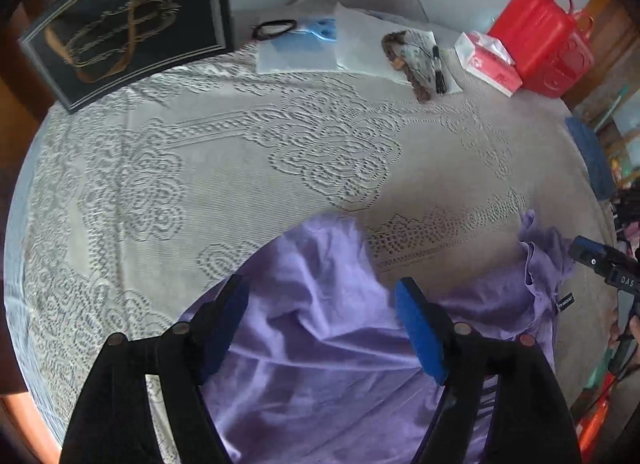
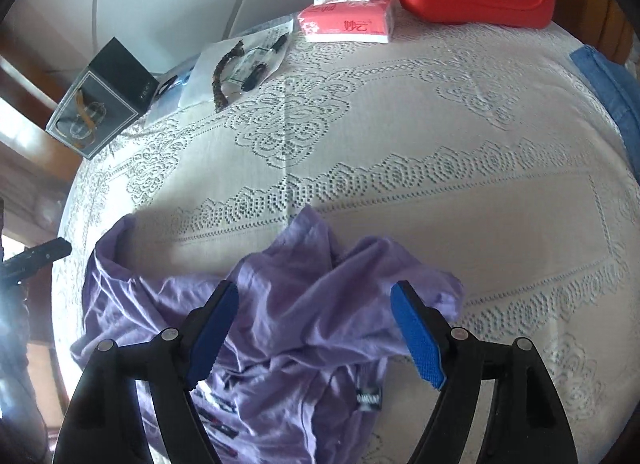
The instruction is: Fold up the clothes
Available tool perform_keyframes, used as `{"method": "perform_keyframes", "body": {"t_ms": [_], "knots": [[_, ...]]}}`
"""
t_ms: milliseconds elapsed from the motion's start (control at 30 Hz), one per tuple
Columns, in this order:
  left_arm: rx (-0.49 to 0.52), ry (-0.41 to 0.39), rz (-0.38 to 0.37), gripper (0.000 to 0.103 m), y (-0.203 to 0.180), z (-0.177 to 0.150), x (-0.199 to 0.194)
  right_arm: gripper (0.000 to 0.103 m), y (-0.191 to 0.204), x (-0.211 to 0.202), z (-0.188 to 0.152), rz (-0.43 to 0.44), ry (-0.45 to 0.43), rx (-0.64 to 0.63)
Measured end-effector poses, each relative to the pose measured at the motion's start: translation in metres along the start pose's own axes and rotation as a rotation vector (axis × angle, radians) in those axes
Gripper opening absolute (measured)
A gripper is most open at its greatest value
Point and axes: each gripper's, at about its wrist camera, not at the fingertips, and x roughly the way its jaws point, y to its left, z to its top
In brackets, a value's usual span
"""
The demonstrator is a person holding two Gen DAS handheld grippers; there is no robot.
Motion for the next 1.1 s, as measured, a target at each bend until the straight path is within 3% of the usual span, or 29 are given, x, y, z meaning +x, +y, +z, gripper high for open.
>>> {"method": "perform_keyframes", "body": {"t_ms": [167, 200, 233, 267, 300, 367, 400, 433, 567, 667, 767, 800, 833, 900, 967, 1033, 1100], "knots": [[0.013, 0.104, -0.010, 0.075, -0.010, 0.004, 0.049, 0.081, 0.009, 0.035, 0.019, -0.033, 0.044, -0.027], [0.007, 0.116, -0.018, 0.065, -0.008, 0.002, 0.055, 0.081, 0.010, 0.041, 0.020, -0.037, 0.054, -0.036], [0.006, 0.106, -0.012, 0.042, -0.006, 0.001, 0.055, 0.081, 0.011, 0.048, 0.021, -0.047, 0.063, -0.050], [0.004, 0.095, -0.007, 0.034, -0.004, 0.000, 0.056, 0.081, 0.013, 0.055, 0.021, -0.060, 0.070, -0.066], [-0.004, 0.083, -0.003, 0.010, -0.001, 0.000, 0.055, 0.080, 0.015, 0.060, 0.022, -0.073, 0.072, -0.093], [-0.045, 0.042, 0.001, 0.006, 0.011, 0.006, 0.047, 0.036, 0.023, 0.063, 0.024, -0.102, 0.066, -0.156], [-0.059, 0.007, 0.015, 0.006, 0.017, 0.011, 0.039, 0.008, 0.026, 0.061, 0.027, -0.102, 0.053, -0.182], [-0.075, -0.028, 0.028, 0.006, 0.024, 0.017, 0.031, 0.003, 0.027, 0.052, 0.034, -0.087, 0.018, -0.186], [-0.185, -0.158, 0.077, 0.006, 0.057, 0.057, 0.007, 0.003, 0.018, 0.007, 0.085, -0.051, -0.174, -0.127], [-0.310, -0.206, 0.089, 0.007, 0.089, 0.093, 0.014, 0.004, 0.010, -0.007, 0.132, -0.070, -0.309, -0.076], [-0.335, -0.124, 0.065, 0.013, 0.106, 0.116, 0.031, 0.029, 0.001, -0.005, 0.126, -0.064, -0.282, -0.048], [-0.335, -0.105, 0.064, 0.013, 0.110, 0.120, 0.034, 0.043, -0.002, -0.005, 0.122, -0.062, -0.267, -0.040], [-0.318, -0.107, 0.081, 0.013, 0.111, 0.119, 0.031, 0.051, -0.005, -0.004, 0.119, -0.059, -0.253, -0.031], [-0.282, -0.117, 0.097, 0.014, 0.114, 0.110, 0.023, 0.052, -0.010, -0.002, 0.111, -0.054, -0.224, -0.014], [-0.249, -0.104, 0.110, 0.023, 0.118, 0.093, 0.016, 0.052, -0.016, 0.000, 0.104, -0.048, -0.195, 0.004], [-0.226, -0.083, 0.134, 0.045, 0.123, 0.073, 0.013, 0.052, -0.022, 0.002, 0.096, -0.043, -0.166, 0.021], [-0.216, -0.071, 0.155, 0.048, 0.129, 0.049, 0.011, 0.052, -0.028, 0.004, 0.089, -0.038, -0.137, 0.038]]}}
